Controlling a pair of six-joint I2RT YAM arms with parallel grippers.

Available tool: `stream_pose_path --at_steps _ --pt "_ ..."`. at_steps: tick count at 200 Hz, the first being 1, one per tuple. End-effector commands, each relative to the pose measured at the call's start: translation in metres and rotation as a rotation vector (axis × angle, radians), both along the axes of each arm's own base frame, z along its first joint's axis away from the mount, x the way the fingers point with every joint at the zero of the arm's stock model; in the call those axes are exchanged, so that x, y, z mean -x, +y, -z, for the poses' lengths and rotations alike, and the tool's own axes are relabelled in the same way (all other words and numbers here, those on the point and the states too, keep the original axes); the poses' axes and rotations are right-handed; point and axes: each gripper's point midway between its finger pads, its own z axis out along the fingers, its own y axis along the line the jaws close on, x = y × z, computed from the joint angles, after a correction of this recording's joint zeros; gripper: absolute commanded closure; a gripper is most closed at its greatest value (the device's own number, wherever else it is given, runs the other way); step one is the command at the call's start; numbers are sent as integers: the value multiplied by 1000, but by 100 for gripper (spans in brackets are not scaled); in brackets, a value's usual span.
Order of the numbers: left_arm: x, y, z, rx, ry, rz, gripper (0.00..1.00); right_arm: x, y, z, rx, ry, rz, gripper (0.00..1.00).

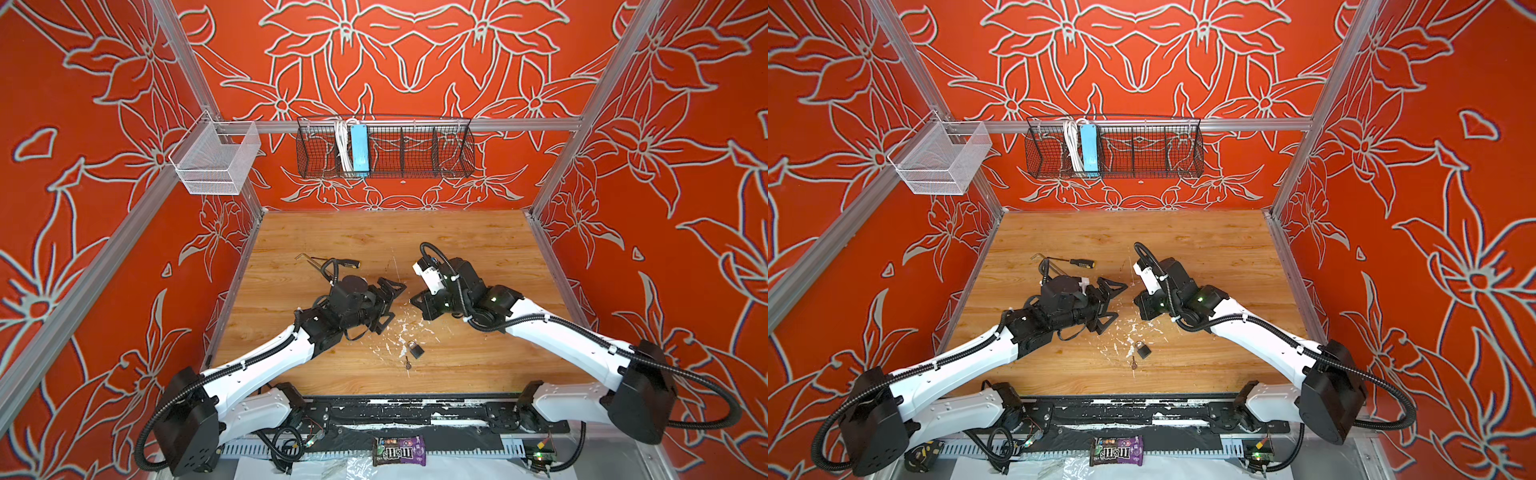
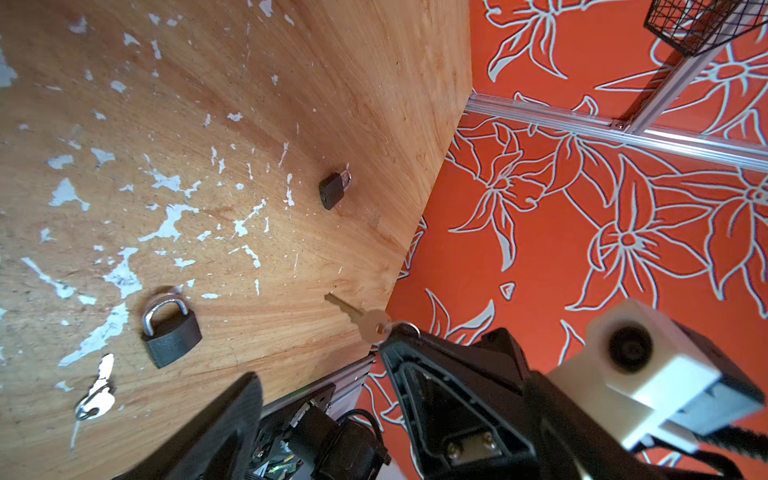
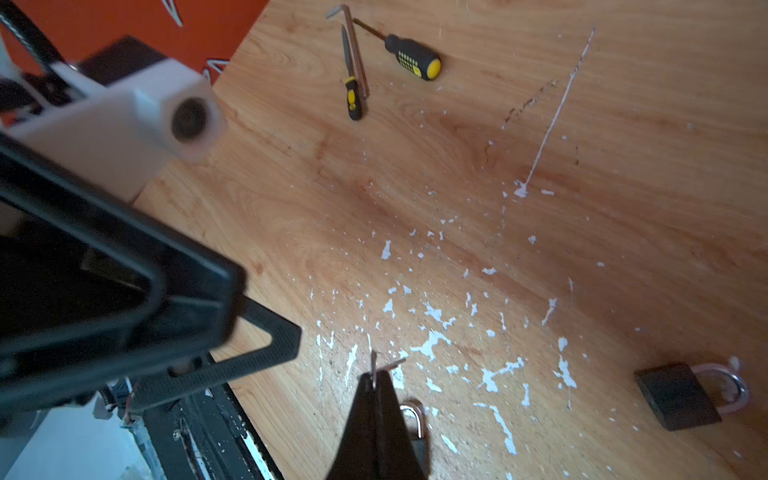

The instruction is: Unlock with the key

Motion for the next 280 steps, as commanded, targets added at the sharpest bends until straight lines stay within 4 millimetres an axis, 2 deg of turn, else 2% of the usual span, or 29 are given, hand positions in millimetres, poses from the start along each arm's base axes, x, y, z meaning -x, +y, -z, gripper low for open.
stream_pose_path --at_steps 1,73,115,162,218,280 --pt "-7 -10 -27 87 -15 -16 3 -4 16 -37 -110 -52 -13 100" --pt "-16 -18 -31 190 32 -71 2 -3 36 -62 -197 -85 -44 100" --pt "-24 -17 -33 233 20 -117 2 3 41 -61 -197 -81 -66 100" --pt "-27 -4 -33 233 -1 -179 0 9 38 -58 -199 -73 -67 100" --pt "-24 14 -32 214 -24 -245 9 13 34 -52 -197 -69 -59 100" --pt "-25 8 -39 232 -28 -224 10 11 39 -63 -221 -95 -76 100"
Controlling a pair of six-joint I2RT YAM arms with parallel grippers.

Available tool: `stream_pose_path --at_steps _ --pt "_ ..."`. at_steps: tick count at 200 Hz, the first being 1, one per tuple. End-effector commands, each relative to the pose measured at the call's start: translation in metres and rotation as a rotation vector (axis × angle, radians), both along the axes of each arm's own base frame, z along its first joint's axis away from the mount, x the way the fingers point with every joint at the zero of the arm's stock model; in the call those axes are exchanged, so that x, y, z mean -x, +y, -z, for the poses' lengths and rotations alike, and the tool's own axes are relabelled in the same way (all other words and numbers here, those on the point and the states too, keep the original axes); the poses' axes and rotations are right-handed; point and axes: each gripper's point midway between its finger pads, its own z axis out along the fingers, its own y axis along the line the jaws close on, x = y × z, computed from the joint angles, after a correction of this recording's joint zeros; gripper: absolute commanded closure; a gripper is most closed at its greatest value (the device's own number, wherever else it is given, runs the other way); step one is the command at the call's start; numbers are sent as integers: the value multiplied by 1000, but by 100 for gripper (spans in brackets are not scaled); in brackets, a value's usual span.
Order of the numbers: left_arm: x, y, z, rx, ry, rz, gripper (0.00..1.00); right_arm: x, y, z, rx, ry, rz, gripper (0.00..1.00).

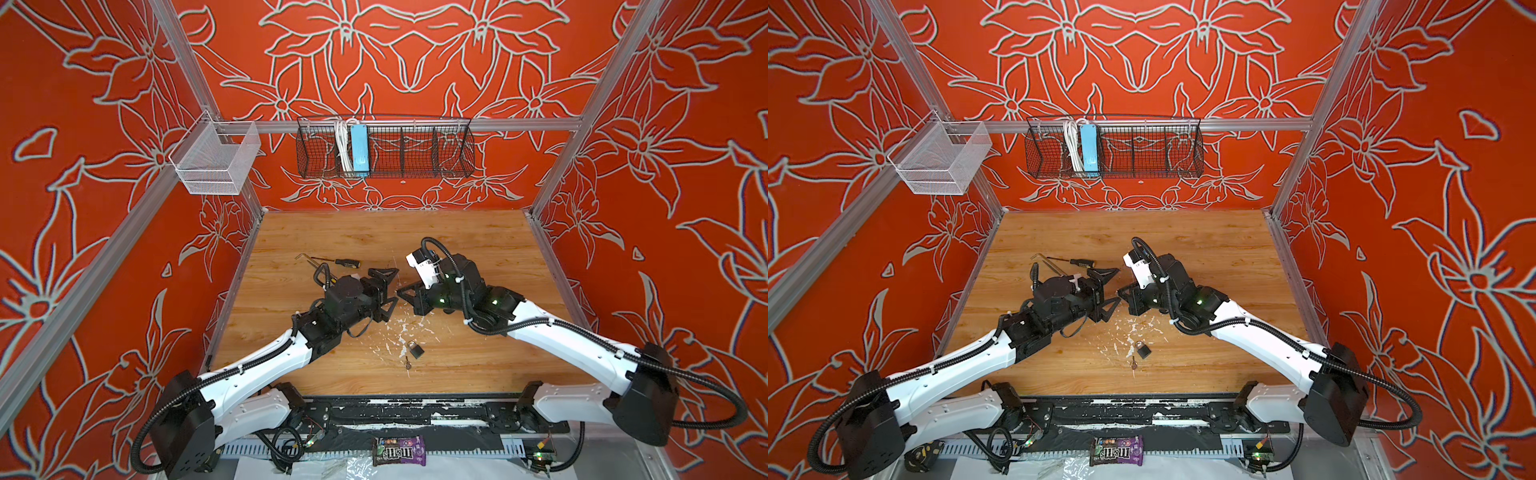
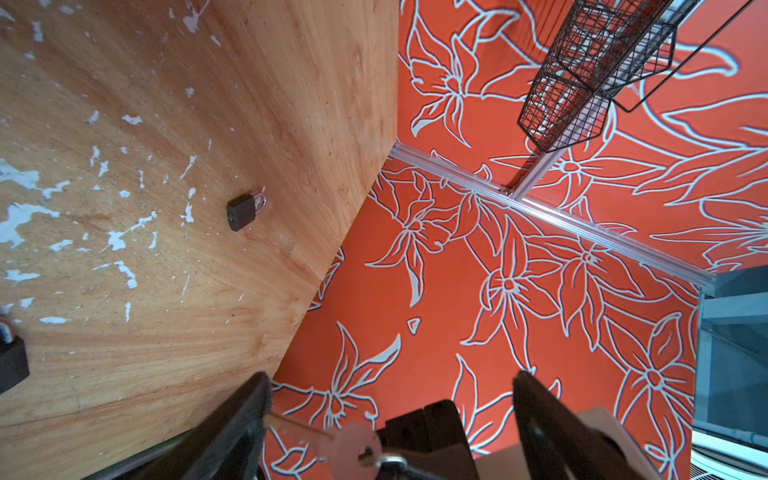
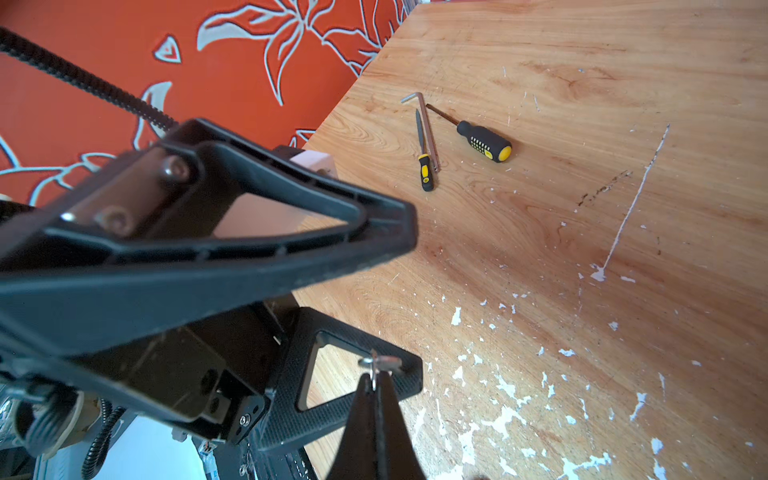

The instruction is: Unlock with the key

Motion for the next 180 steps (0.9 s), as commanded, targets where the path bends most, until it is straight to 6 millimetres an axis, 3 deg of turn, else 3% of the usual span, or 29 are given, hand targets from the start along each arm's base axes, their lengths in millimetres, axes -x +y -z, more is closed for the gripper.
stream_pose_path --at_steps 1,22,133,180 --pt "-1 -4 -6 21 -6 2 10 4 6 -15 -37 -31 -24 100" --pt "-2 -5 -5 27 -3 -1 14 5 5 -14 -33 -35 -27 100" --pt "-3 1 -1 12 10 -34 56 13 -3 -15 -46 -48 -21 100" --pt "-3 1 -4 17 0 -33 57 12 -1 -10 -47 -37 -17 100"
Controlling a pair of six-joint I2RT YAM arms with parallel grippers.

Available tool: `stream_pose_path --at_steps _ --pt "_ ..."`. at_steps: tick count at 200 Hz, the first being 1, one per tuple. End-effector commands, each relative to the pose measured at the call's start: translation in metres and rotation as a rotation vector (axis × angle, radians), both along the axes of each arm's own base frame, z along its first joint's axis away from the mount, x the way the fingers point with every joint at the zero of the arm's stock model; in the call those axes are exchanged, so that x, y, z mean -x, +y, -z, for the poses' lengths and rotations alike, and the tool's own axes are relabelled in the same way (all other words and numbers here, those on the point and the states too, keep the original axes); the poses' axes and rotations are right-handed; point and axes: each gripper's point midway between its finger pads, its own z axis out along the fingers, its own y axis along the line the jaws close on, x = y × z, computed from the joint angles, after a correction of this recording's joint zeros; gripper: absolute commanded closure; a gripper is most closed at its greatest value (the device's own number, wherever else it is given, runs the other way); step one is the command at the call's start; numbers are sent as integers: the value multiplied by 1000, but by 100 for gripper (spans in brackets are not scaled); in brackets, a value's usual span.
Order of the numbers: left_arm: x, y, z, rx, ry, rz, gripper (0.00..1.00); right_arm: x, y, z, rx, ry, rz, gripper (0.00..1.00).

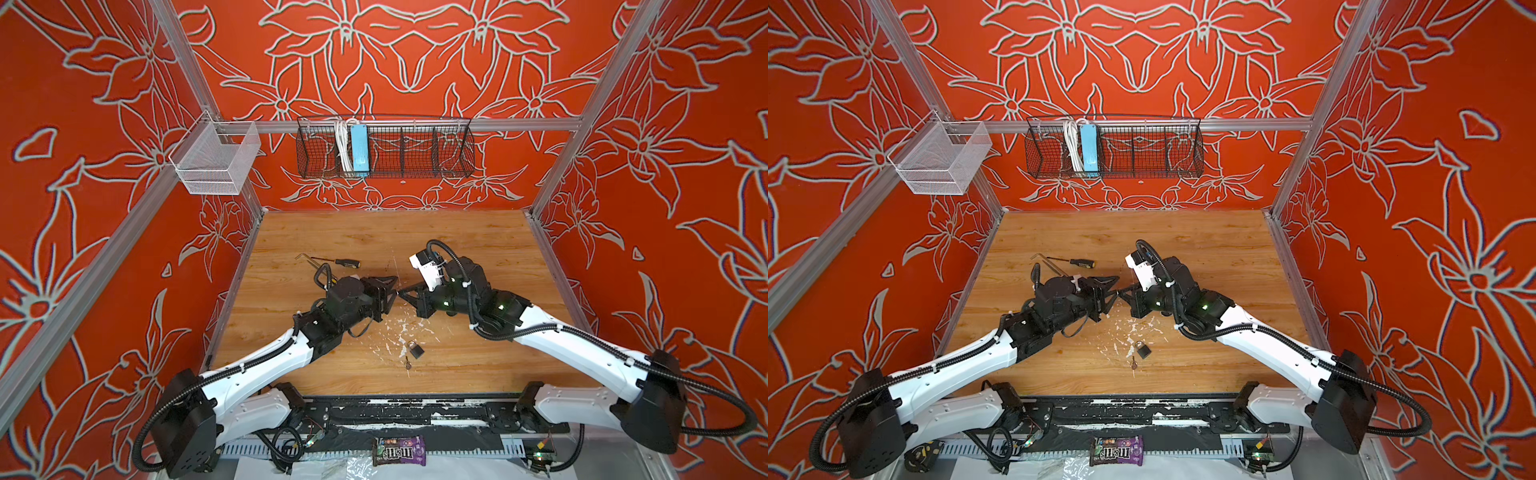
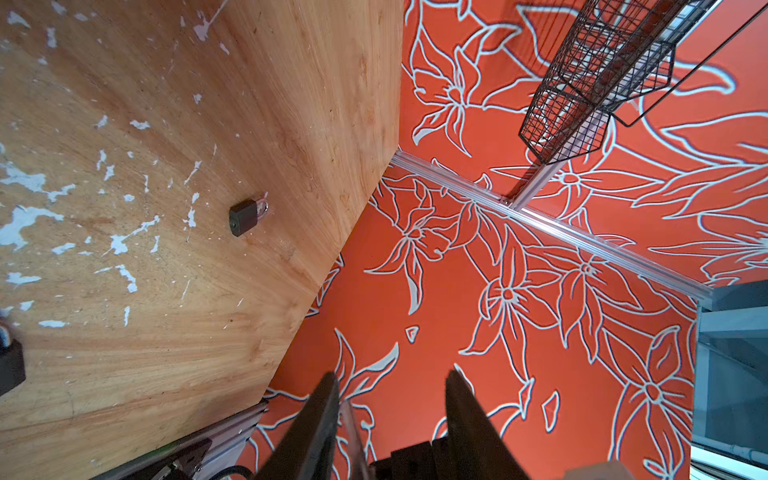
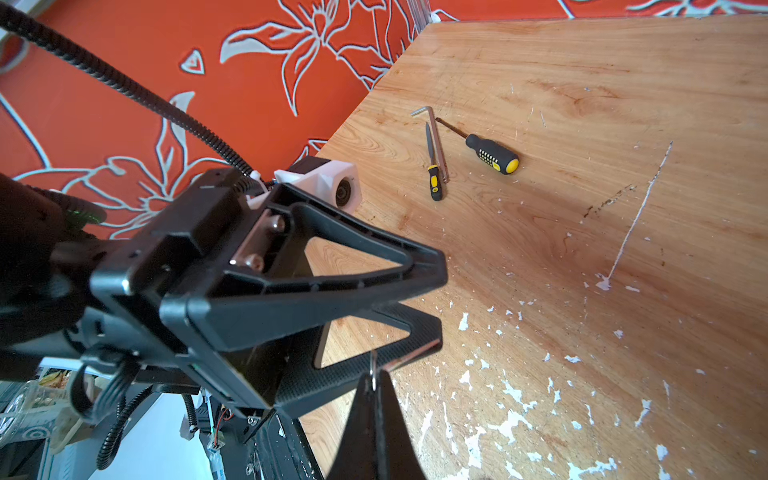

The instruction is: Unlock with the key

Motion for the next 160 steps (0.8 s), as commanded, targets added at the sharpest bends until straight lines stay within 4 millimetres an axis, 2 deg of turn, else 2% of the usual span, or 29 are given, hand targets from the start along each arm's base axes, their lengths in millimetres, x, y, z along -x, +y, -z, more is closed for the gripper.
stream_pose_path --at_steps 1,24,51,76,160 --pt "0 0 -8 14 -18 -8 57 2 2 -1 -17 -9 -6 100" --pt "2 -1 -4 21 1 -4 54 -2 5 -11 -37 -37 2 100" --pt "2 -3 -10 39 -14 -1 46 -9 11 -17 -53 -62 4 100" --pt "3 -4 -14 43 -21 0 46 -14 21 -20 -68 -68 -11 100" --pt "6 3 -21 49 -38 -17 44 -27 37 -33 -96 -119 -9 100"
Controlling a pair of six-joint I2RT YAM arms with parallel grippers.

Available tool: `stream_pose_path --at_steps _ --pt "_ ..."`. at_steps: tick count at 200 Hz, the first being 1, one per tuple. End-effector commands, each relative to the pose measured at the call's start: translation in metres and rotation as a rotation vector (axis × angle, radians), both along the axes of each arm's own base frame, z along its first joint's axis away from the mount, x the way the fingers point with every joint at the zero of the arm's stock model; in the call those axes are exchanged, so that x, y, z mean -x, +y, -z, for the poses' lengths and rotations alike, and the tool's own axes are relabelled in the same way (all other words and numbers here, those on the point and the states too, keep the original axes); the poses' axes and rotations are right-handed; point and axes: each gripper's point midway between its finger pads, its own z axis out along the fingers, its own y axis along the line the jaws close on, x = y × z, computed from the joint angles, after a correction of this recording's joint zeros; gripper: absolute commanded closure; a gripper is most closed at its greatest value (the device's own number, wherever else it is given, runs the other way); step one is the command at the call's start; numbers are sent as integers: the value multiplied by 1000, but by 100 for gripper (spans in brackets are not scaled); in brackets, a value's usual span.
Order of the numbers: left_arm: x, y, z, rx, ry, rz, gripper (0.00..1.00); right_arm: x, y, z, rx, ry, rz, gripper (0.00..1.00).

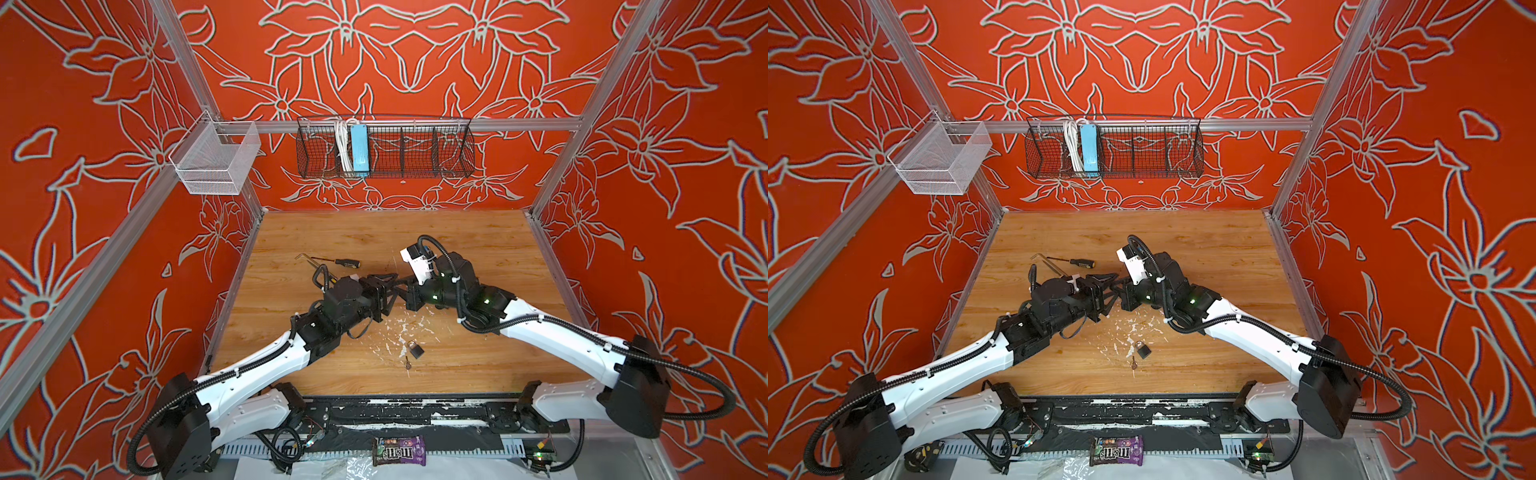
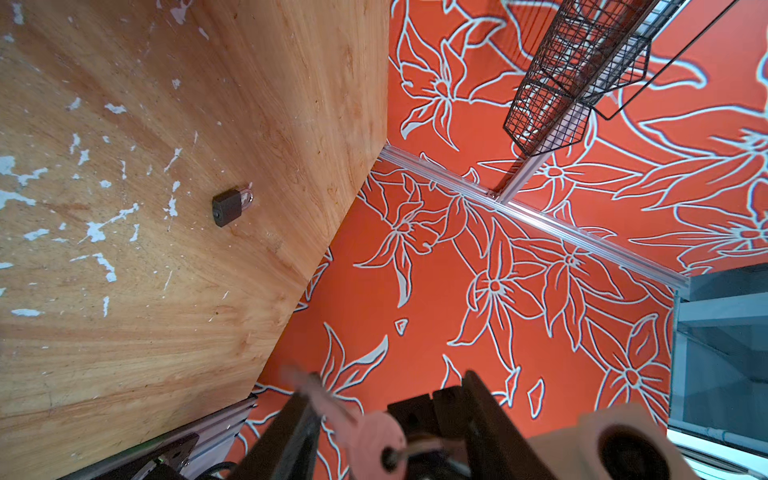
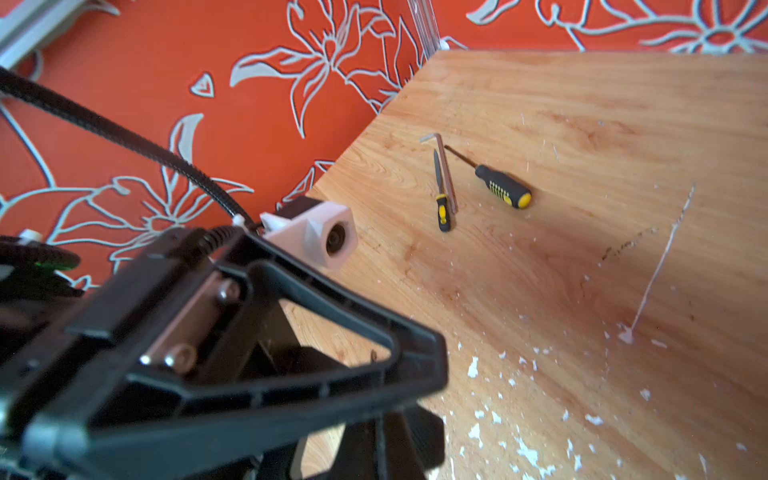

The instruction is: Unlock with the key

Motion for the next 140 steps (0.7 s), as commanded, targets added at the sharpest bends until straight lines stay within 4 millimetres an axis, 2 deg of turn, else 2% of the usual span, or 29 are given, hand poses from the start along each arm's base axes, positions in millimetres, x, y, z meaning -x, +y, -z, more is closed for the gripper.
stream_pose_path --at_steps 1,30,87,91,93,97,140 --pt "1 2 -8 18 -13 -11 44 -6 11 -23 -46 -65 -4 100" --pt "1 5 -4 18 -7 -30 43 0 17 -20 -39 -61 -37 100" --pt "0 22 7 -11 9 -103 45 11 11 -15 -58 -51 -38 100" --pt "0 22 7 -13 8 -106 46 12 11 -15 -57 -50 -39 100" --pt "2 24 -1 4 -8 -107 46 12 11 -14 -57 -50 -39 100" --pt "3 26 -3 8 -14 -110 47 12 11 -14 -57 -48 -39 100" --pt "3 29 -1 5 -11 -126 49 16 8 -12 -62 -41 -40 100"
